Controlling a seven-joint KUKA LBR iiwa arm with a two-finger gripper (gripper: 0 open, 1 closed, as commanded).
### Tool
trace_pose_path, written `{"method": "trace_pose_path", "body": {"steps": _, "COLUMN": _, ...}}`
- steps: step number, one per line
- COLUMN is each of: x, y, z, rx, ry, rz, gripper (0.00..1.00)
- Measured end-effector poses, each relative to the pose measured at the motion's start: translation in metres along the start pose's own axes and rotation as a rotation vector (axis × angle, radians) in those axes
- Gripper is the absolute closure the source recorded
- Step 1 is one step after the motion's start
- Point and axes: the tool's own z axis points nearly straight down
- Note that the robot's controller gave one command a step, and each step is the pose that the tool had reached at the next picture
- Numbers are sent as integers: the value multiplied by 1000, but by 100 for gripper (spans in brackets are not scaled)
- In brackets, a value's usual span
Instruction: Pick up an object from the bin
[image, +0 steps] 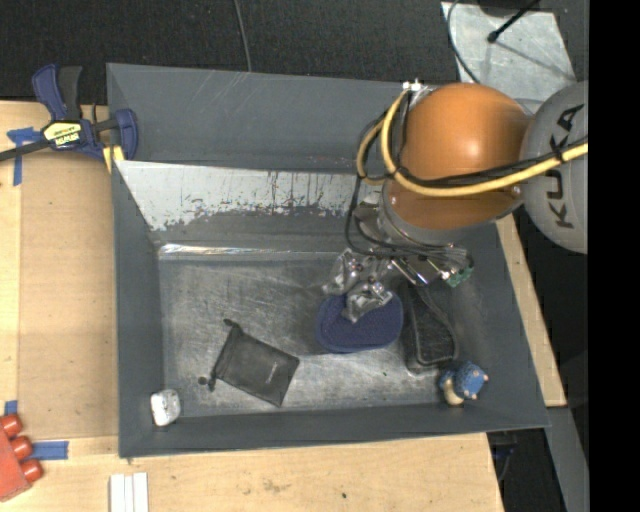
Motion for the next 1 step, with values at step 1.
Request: {"method": "trace_pose_path", "body": {"steps": 1, "x": -17, "y": -61, "z": -23, "rx": -2, "ry": 3, "rz": -398, "gripper": 100}}
